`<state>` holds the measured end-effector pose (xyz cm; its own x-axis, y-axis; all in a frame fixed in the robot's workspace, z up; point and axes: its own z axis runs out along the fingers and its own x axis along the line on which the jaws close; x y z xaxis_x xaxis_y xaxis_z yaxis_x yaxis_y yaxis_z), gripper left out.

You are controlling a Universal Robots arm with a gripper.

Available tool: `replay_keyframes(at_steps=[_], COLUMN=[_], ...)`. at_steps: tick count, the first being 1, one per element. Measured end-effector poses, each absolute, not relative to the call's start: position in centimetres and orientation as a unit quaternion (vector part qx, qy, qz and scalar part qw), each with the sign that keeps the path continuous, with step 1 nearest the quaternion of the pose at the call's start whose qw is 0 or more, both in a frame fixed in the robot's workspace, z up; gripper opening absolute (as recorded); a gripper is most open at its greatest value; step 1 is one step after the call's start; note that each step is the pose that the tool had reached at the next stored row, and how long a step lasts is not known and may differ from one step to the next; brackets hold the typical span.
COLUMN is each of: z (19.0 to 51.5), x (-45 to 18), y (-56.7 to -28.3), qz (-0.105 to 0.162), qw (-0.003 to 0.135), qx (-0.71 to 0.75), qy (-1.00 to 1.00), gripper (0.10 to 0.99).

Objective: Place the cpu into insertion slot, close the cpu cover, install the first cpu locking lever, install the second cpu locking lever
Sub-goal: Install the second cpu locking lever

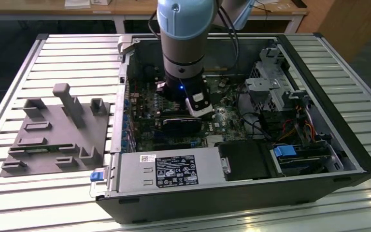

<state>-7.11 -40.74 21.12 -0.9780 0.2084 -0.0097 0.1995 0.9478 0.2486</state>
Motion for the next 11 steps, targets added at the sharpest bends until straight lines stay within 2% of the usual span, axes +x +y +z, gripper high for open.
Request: replay_keyframes(at_steps=[11], z=[20.5], x=[-8.2], y=[-41.7], qz=[0.154], qw=[0.015], qx=[0.104], qy=[0.983], gripper=[0.102])
